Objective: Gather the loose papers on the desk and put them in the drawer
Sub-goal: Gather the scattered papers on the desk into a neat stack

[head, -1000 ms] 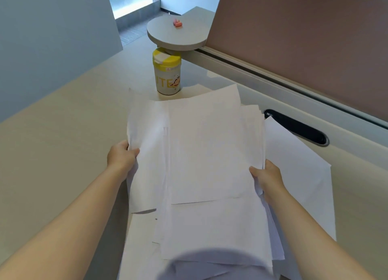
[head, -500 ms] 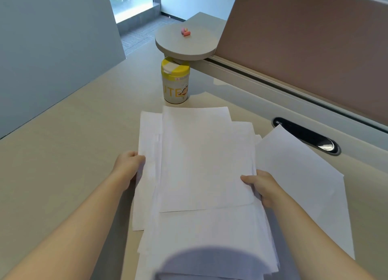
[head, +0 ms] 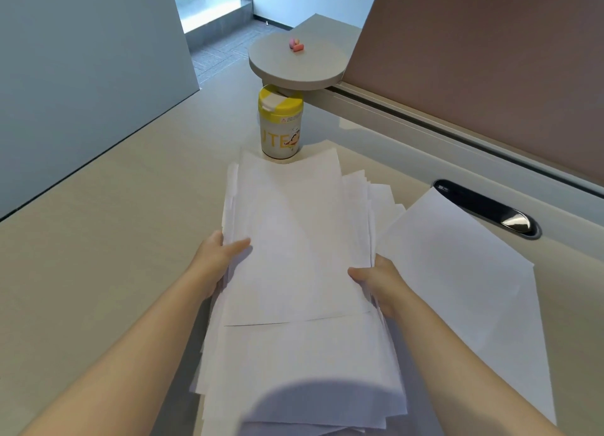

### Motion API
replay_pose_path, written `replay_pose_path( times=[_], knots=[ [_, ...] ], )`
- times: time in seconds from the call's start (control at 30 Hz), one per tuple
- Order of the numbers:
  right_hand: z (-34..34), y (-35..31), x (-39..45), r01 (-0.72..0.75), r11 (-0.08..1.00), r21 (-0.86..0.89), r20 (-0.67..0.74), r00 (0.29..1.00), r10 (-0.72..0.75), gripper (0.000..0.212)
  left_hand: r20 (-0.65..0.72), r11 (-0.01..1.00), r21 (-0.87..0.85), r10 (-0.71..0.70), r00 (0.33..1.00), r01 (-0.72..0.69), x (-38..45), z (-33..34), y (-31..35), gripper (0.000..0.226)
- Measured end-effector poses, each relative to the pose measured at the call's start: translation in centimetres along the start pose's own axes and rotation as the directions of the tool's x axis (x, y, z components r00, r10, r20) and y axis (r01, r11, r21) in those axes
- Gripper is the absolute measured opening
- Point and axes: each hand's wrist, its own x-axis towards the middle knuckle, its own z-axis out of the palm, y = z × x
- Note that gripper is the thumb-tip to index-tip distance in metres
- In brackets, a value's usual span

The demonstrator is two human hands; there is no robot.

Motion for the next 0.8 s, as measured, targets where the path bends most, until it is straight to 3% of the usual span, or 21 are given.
replay_pose_path(
  times=[0.13, 0.2, 0.27, 0.33, 0.4, 0.6, 0.67, 0.73, 0.8],
  knots=[
    [-0.2, -0.4, -1.0, 0.046, 0.995, 0.091, -0.043, 0.998, -0.042, 0.024, 0.004, 0.986, -0.166, 0.015, 1.000, -0.014, -0.7, -1.3, -0.1, 0.026],
    [-0.9, -0.5, -1.4, 0.059, 0.985, 0.161, -0.040, 0.998, -0.054, 0.025, 0.126, 0.981, -0.181, -0.043, 0.991, 0.066, -1.5, -1.8, 0.3, 0.012],
    [-1.8, -0.6, -2.2, 0.069, 0.976, 0.205, -0.009, 0.998, -0.068, 0.026, 0.258, 0.993, -0.053, -0.090, 0.962, 0.107, -2.4, -1.5, 0.5, 0.019],
    [-2.4, -0.5, -3.0, 0.073, 0.978, 0.197, 0.017, 0.997, -0.078, 0.027, 0.280, 0.993, 0.102, -0.090, 0.956, 0.064, -3.2, -0.5, 0.7, 0.036],
    [-3.3, 0.0, -4.0, 0.081, 0.986, 0.149, 0.008, 0.996, -0.083, 0.023, 0.283, 0.987, 0.160, -0.059, 0.957, 0.014, -4.2, 0.9, 0.7, 0.033],
    [-7.6, 3.4, -6.8, 0.062, 0.994, 0.093, -0.171, 0.984, -0.045, 0.009, 0.143, 0.986, 0.156, 0.037, 0.989, -0.059, -6.3, 3.0, -0.7, 0.026],
    [-9.7, 5.2, -7.5, 0.040, 0.991, 0.131, -0.305, 0.952, 0.002, 0.025, 0.094, 0.985, 0.157, 0.058, 0.994, -0.072, -6.8, 3.0, -1.3, 0.020],
    [-11.8, 7.3, -8.1, -0.081, 0.994, -0.069, -0.446, 0.894, 0.042, 0.032, 0.022, 0.975, 0.198, 0.100, 0.995, -0.103, -7.5, 3.3, -2.0, 0.019],
    [-13.0, 8.8, -9.3, -0.230, 0.949, -0.215, -0.515, 0.853, 0.090, 0.020, -0.059, 0.966, 0.224, 0.146, 0.988, -0.129, -8.4, 3.8, -2.7, 0.019]
  ],
)
